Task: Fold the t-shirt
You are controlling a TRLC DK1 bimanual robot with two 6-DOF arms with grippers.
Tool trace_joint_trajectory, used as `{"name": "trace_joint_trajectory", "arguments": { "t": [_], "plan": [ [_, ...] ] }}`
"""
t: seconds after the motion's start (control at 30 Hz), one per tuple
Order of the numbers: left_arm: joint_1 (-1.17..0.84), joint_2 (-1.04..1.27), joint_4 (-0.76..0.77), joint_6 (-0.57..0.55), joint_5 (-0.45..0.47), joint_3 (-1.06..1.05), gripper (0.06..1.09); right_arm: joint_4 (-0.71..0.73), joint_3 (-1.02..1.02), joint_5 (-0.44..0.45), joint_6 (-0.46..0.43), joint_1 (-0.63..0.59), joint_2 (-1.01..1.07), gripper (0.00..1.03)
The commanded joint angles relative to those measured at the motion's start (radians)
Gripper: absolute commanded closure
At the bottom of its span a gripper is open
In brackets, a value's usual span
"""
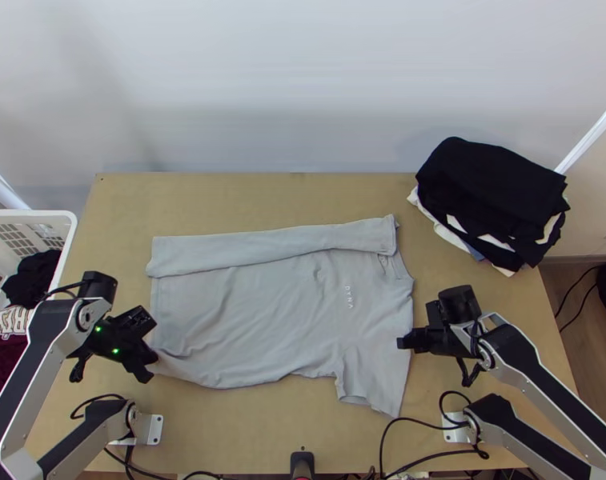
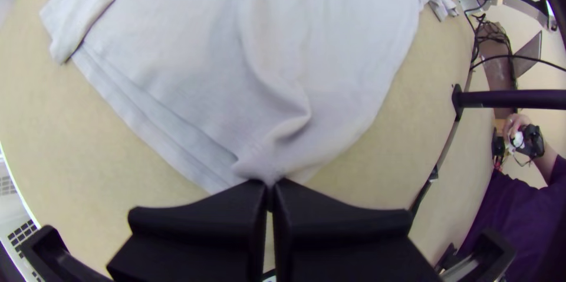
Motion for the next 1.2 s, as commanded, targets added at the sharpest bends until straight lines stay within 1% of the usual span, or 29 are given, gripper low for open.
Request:
{"name": "trace_joint_trajectory", "arguments": {
  "t": [0.0, 0.27, 0.4, 0.5, 0.67, 0.97, 1.0, 1.03, 1.07, 1.1, 1.13, 1.17],
  "plan": [
    [0.037, -0.018, -0.018, -0.004, 0.022, 0.007, 1.04, -0.013, 0.031, 0.007, -0.044, -0.016, -0.011, 1.00],
    [0.143, -0.019, -0.007, 0.048, 0.023, 0.009, 1.04, -0.013, 0.021, 0.007, -0.146, -0.130, 0.012, 1.00],
    [0.161, -0.019, -0.011, 0.049, 0.023, 0.012, 1.04, -0.013, 0.031, 0.007, -0.159, -0.154, 0.019, 1.00],
    [0.164, -0.019, -0.013, 0.040, 0.031, 0.026, 1.04, -0.018, 0.055, 0.002, -0.153, -0.142, 0.019, 1.00],
    [0.166, -0.013, 0.001, -0.010, 0.083, 0.081, 1.04, -0.018, 0.112, -0.012, -0.123, -0.105, 0.057, 1.00],
    [0.166, -0.016, -0.001, -0.026, 0.088, 0.084, 1.04, 0.010, 0.097, -0.010, -0.114, -0.113, 0.146, 1.00],
    [0.166, -0.018, -0.001, -0.026, 0.088, 0.081, 1.04, 0.010, 0.097, -0.010, -0.114, -0.113, 0.157, 0.90],
    [0.166, -0.019, -0.001, -0.026, 0.088, 0.078, 1.04, 0.010, 0.100, -0.010, -0.111, -0.113, 0.161, 0.66],
    [0.166, -0.019, -0.002, -0.026, 0.088, 0.078, 1.04, -0.002, 0.104, -0.010, -0.108, -0.110, 0.163, 0.37],
    [0.166, -0.019, -0.004, -0.026, 0.088, 0.078, 1.04, -0.018, 0.109, -0.010, -0.107, -0.107, 0.166, 0.17],
    [0.166, -0.021, -0.005, -0.026, 0.088, 0.076, 1.04, -0.030, 0.117, -0.010, -0.100, -0.107, 0.170, 0.14],
    [0.166, -0.021, -0.005, -0.026, 0.088, 0.075, 1.04, -0.044, 0.124, -0.010, -0.093, -0.107, 0.173, 0.14]
  ]
}}
